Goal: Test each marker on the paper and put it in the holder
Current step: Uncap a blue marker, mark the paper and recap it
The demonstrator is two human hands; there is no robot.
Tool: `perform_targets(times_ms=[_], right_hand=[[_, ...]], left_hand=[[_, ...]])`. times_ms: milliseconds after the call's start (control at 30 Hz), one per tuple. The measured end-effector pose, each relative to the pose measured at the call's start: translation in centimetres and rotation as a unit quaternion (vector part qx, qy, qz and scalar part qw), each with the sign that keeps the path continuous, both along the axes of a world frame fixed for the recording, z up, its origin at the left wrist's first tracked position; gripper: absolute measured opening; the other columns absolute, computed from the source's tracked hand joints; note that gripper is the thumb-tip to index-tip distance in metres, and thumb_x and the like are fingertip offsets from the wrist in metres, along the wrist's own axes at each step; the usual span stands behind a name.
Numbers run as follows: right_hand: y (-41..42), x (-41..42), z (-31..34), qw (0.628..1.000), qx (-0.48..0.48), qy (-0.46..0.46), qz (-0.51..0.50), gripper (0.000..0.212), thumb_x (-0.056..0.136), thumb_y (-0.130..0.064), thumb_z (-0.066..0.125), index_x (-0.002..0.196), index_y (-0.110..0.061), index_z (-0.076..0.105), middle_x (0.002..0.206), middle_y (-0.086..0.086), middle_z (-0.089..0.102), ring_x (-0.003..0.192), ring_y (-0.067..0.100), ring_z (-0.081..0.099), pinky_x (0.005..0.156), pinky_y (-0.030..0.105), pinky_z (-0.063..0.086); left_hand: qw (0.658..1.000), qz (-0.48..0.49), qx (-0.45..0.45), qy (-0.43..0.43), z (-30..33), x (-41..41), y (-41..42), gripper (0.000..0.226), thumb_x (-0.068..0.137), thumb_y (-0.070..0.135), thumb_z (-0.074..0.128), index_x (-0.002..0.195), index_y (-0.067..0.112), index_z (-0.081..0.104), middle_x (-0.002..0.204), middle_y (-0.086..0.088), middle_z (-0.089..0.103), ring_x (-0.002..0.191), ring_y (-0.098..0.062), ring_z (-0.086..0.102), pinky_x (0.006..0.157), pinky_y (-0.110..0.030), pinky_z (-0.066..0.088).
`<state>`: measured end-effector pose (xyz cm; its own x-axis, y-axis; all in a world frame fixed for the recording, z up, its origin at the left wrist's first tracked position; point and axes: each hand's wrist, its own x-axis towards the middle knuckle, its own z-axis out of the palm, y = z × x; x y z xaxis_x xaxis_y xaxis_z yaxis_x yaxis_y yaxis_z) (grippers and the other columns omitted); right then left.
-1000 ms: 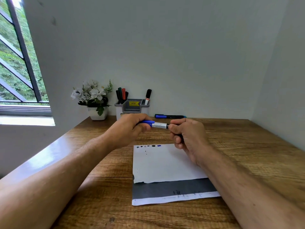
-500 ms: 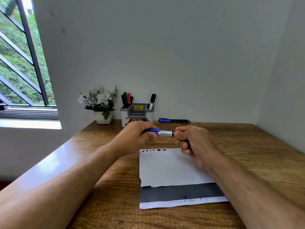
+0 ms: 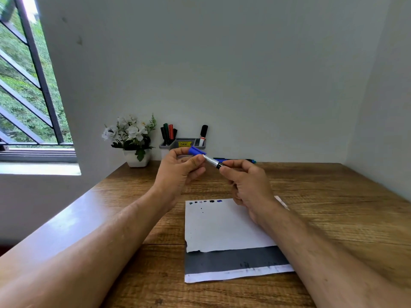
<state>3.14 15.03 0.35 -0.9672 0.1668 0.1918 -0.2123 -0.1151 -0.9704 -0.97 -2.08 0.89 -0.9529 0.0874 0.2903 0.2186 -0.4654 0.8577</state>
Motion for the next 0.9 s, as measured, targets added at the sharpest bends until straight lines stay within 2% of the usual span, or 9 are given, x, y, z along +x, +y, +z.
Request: perform_targets(times_ms=[167, 300, 367, 433, 533, 667, 767, 867, 900], right_hand=[[-0.3, 0.1, 0.0, 0.998, 0.053, 0.017, -0.024, 0.015, 0.088, -0.020, 0.075, 0.103, -0.022, 0.071, 0.067, 0.002, 0.060, 0.035, 0.007, 0.038, 0.035, 0.020, 0.030], [0.3, -0.2, 0.0, 0.994, 0.048, -0.012, -0.101, 0.033, 0.088, -0.025, 0.076, 0.117, -0.026, 0.060, 0.083, 0.006, 0.069, 0.042, 0.010, 0.049, 0.034, 0.020, 0.035], [0.7, -0.4, -0.2, 0.990, 0.072, -0.022, -0.119, 0.036, 0.088, -0.023, 0.074, 0.121, -0.025, 0.058, 0.084, 0.006, 0.067, 0.049, 0.013, 0.051, 0.038, 0.022, 0.037], [0.7, -0.5, -0.4, 0.986, 0.107, -0.022, -0.124, 0.034, 0.088, -0.021, 0.073, 0.119, -0.025, 0.059, 0.087, 0.003, 0.065, 0.059, 0.014, 0.052, 0.046, 0.025, 0.038], [0.3, -0.4, -0.6, 0.979, 0.161, -0.010, -0.128, 0.027, 0.089, -0.020, 0.073, 0.113, -0.025, 0.062, 0.090, -0.007, 0.063, 0.073, 0.011, 0.058, 0.054, 0.022, 0.039], [0.0, -0.2, -0.6, 0.967, 0.223, 0.000, -0.122, 0.021, 0.090, -0.019, 0.072, 0.109, -0.023, 0.064, 0.085, -0.007, 0.064, 0.074, 0.004, 0.059, 0.053, 0.016, 0.037], [-0.1, -0.2, -0.7, 0.962, 0.248, 0.004, -0.116, 0.019, 0.091, -0.019, 0.070, 0.107, -0.023, 0.064, 0.092, -0.003, 0.067, 0.079, 0.006, 0.060, 0.055, 0.017, 0.038], [0.0, -0.2, -0.8, 0.960, 0.255, 0.004, -0.117, 0.016, 0.090, -0.020, 0.070, 0.105, -0.025, 0.065, 0.091, -0.006, 0.067, 0.078, 0.003, 0.060, 0.055, 0.017, 0.038], [0.0, -0.2, -0.8, 0.958, 0.263, 0.004, -0.118, 0.015, 0.090, -0.020, 0.070, 0.103, -0.026, 0.065, 0.089, -0.008, 0.066, 0.076, 0.001, 0.059, 0.054, 0.015, 0.037]], left_hand=[[0.999, -0.005, -0.048, -0.004, 0.0, 0.2, 0.7, 0.041, 0.074, 0.020, 0.076, 0.111, 0.006, 0.066, 0.104, -0.016, 0.075, 0.097, -0.025, 0.073, 0.068, -0.024, 0.059], [0.993, 0.081, -0.083, 0.028, 2.2, -1.2, 0.0, 0.028, 0.082, 0.016, 0.075, 0.108, 0.010, 0.068, 0.097, -0.010, 0.076, 0.095, -0.024, 0.074, 0.072, -0.025, 0.060], [0.973, 0.152, -0.160, 0.067, 3.5, -2.4, -0.3, 0.021, 0.085, 0.016, 0.075, 0.105, 0.015, 0.069, 0.090, -0.004, 0.077, 0.092, -0.021, 0.074, 0.079, -0.031, 0.060], [0.932, 0.226, -0.254, 0.122, 4.6, -3.6, -0.2, 0.018, 0.084, 0.020, 0.077, 0.101, 0.021, 0.071, 0.085, 0.003, 0.076, 0.087, -0.014, 0.073, 0.084, -0.032, 0.058], [0.884, 0.298, -0.309, 0.183, 6.4, -5.4, 0.5, 0.018, 0.084, 0.024, 0.077, 0.102, 0.025, 0.072, 0.082, 0.014, 0.073, 0.080, 0.004, 0.068, 0.086, -0.023, 0.055], [0.869, 0.349, -0.279, 0.214, 8.6, -7.9, 1.8, 0.026, 0.086, 0.020, 0.074, 0.112, 0.021, 0.073, 0.081, 0.026, 0.066, 0.078, 0.022, 0.059, 0.078, -0.003, 0.046], [0.855, 0.373, -0.287, 0.217, 9.2, -9.3, 2.5, 0.026, 0.088, 0.017, 0.072, 0.114, 0.018, 0.074, 0.085, 0.021, 0.068, 0.077, 0.018, 0.061, 0.075, 0.005, 0.039], [0.839, 0.383, -0.328, 0.203, 8.8, -10.2, 2.7, 0.027, 0.090, 0.018, 0.069, 0.117, 0.017, 0.072, 0.093, 0.009, 0.074, 0.082, 0.002, 0.064, 0.084, -0.011, 0.045], [0.840, 0.380, -0.335, 0.195, 8.5, -10.5, 2.7, 0.025, 0.091, 0.018, 0.068, 0.116, 0.017, 0.072, 0.092, 0.008, 0.074, 0.079, 0.001, 0.064, 0.083, -0.015, 0.046]])
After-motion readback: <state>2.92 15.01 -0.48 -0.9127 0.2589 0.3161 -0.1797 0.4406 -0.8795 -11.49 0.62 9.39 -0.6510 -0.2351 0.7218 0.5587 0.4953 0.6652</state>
